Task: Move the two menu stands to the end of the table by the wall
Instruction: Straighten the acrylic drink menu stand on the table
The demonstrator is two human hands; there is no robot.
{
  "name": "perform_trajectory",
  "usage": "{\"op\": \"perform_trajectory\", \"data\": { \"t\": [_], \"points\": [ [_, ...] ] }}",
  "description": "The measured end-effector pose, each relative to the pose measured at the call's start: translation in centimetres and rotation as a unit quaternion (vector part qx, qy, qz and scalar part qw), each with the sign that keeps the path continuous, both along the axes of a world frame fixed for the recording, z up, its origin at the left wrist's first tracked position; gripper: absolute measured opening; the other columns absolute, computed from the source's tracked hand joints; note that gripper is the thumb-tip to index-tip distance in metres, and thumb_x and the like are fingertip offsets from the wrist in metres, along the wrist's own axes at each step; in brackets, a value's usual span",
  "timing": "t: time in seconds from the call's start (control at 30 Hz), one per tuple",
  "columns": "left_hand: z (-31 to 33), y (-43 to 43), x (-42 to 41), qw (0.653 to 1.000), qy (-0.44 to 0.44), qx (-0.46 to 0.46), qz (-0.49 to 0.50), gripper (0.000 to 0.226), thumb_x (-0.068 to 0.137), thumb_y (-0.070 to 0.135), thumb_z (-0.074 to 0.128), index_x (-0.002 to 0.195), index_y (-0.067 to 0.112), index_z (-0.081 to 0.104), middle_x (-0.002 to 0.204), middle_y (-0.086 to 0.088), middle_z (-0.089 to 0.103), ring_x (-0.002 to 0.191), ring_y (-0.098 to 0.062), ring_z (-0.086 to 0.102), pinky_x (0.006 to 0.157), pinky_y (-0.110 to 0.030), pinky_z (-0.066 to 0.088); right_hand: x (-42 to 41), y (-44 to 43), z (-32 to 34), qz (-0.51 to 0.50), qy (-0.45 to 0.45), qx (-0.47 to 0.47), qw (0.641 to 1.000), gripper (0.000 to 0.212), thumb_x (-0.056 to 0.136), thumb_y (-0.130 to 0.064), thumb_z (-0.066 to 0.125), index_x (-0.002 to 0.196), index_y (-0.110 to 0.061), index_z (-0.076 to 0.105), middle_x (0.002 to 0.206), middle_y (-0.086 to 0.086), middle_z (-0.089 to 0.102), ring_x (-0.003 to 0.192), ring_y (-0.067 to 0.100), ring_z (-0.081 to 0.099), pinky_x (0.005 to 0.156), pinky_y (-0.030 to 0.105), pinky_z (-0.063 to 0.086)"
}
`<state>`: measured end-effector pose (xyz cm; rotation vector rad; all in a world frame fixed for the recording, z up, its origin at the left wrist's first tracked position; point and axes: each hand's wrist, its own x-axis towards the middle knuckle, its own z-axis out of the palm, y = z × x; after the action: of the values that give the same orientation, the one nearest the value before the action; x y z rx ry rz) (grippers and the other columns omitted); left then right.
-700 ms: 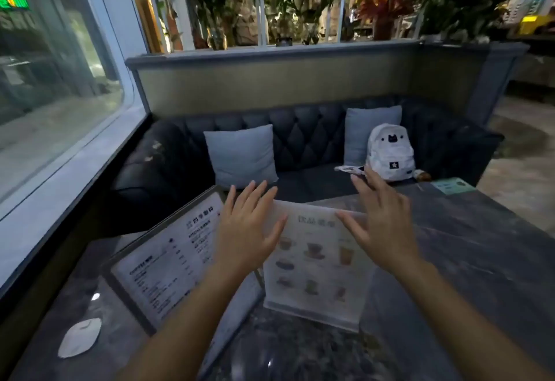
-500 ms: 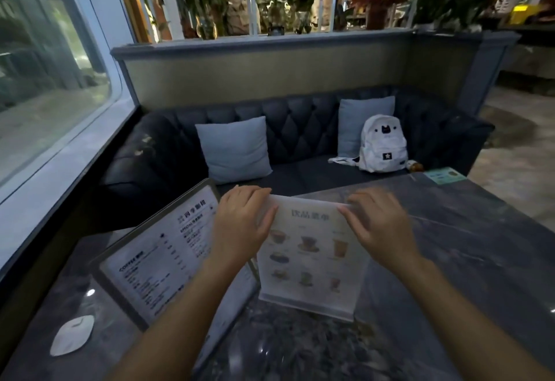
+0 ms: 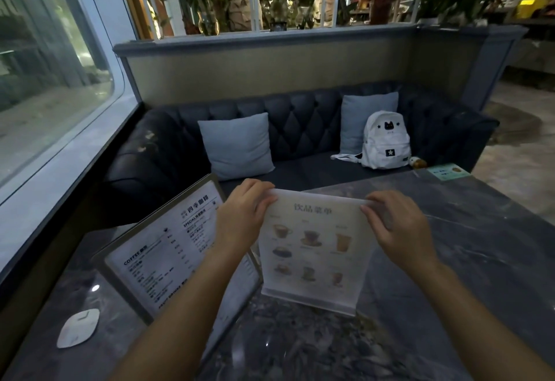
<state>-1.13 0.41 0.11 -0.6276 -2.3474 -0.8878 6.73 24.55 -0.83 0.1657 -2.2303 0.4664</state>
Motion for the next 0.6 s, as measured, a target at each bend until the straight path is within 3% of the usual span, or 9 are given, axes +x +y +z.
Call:
{"op": "perform_trajectory", "data": {
  "t": [0.1,0.27,0.37,0.5,0.6],
  "points": [
    [0.0,0.1,0.0,1.000,0.000,0.004,0.008,0.014,0.087,0.020,0.059,0.099,0.016,0.064,0.098,-0.003,0.065,0.085,-0.020,0.059,0.065,-0.038,0.050,0.3,0.6,0.0,-0.006,0.000,0.010,1.000,0.013,0.081,-0.015,0.058,0.084,-0.003,0.062,0.078,0.014,0.067,0.069,0.031,0.061,0.062,0.039,0.046],
    [-0.1,0.3,0.7,1.000,0.000,0.009,0.014,0.013,0.086,0.017,0.059,0.097,0.013,0.064,0.097,-0.005,0.065,0.082,-0.023,0.058,0.062,-0.037,0.047,-0.2,1.3,0.2,0.023,-0.016,-0.023,0.999,0.008,0.081,-0.011,0.062,0.084,-0.003,0.062,0.076,0.014,0.065,0.064,0.027,0.058,0.060,0.026,0.040],
    [-0.2,0.2,1.5,1.000,-0.003,0.013,0.021,0.012,0.087,0.016,0.059,0.097,0.014,0.063,0.096,-0.004,0.064,0.081,-0.020,0.056,0.062,-0.031,0.040,-1.2,1.7,0.5,0.038,-0.027,-0.039,0.998,0.006,0.079,-0.003,0.065,0.083,-0.002,0.062,0.077,0.015,0.064,0.065,0.028,0.058,0.058,0.031,0.044],
    [-0.1,0.2,2.8,0.999,0.003,0.030,0.031,0.010,0.086,0.013,0.060,0.094,0.012,0.065,0.091,-0.004,0.066,0.076,-0.013,0.054,0.061,-0.028,0.038,-2.7,2.5,1.1,0.067,-0.038,-0.049,0.996,0.007,0.077,0.002,0.065,0.083,0.001,0.062,0.079,0.020,0.066,0.070,0.027,0.061,0.064,0.025,0.041],
    [0.1,0.3,3.4,0.999,0.001,0.037,0.030,0.011,0.086,0.013,0.060,0.094,0.009,0.067,0.088,-0.007,0.067,0.076,-0.019,0.058,0.061,-0.029,0.041,-3.7,2.9,1.5,0.077,-0.051,-0.047,0.995,0.006,0.077,-0.001,0.065,0.083,0.000,0.062,0.080,0.019,0.066,0.071,0.029,0.061,0.064,0.033,0.045]
  ]
}}
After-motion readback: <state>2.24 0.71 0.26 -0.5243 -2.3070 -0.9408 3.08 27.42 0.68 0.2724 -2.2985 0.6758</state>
